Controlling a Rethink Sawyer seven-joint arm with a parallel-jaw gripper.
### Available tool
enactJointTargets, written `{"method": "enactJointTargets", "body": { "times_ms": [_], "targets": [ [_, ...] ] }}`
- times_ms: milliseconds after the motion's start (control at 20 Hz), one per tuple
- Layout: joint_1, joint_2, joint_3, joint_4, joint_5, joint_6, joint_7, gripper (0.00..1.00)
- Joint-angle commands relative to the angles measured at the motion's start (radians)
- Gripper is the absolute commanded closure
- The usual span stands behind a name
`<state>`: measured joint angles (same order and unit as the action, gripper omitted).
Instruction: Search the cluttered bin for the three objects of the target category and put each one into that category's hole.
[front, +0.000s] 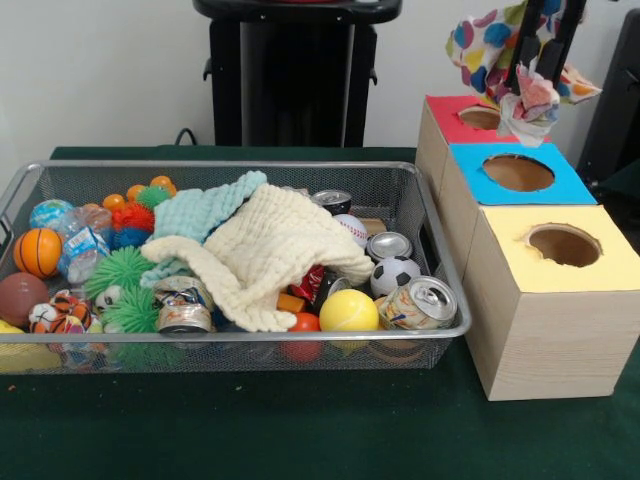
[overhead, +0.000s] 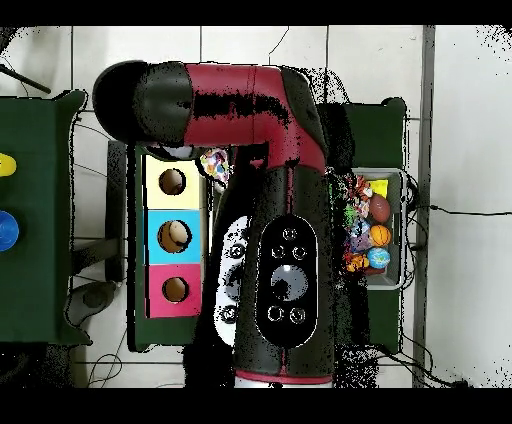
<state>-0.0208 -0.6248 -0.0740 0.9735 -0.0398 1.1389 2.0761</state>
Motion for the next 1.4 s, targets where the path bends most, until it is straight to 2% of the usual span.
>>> {"method": "enactJointTargets", "body": {
  "times_ms": [50,600,900,1400],
  "targets": [
    [-0.031,-0.042,0.087,0.267,-0.065,-0.119,-0.205,1.0],
    [-0.01,-0.07,0.088,0.353,-0.095,-0.222,-0.124,1.0],
    [0.004,-0.059,0.089,0.319,-0.11,-0.191,-0.097,1.0],
    [0.052,-0.051,0.072,0.315,-0.112,-0.195,-0.018,1.0]
  ]
}}
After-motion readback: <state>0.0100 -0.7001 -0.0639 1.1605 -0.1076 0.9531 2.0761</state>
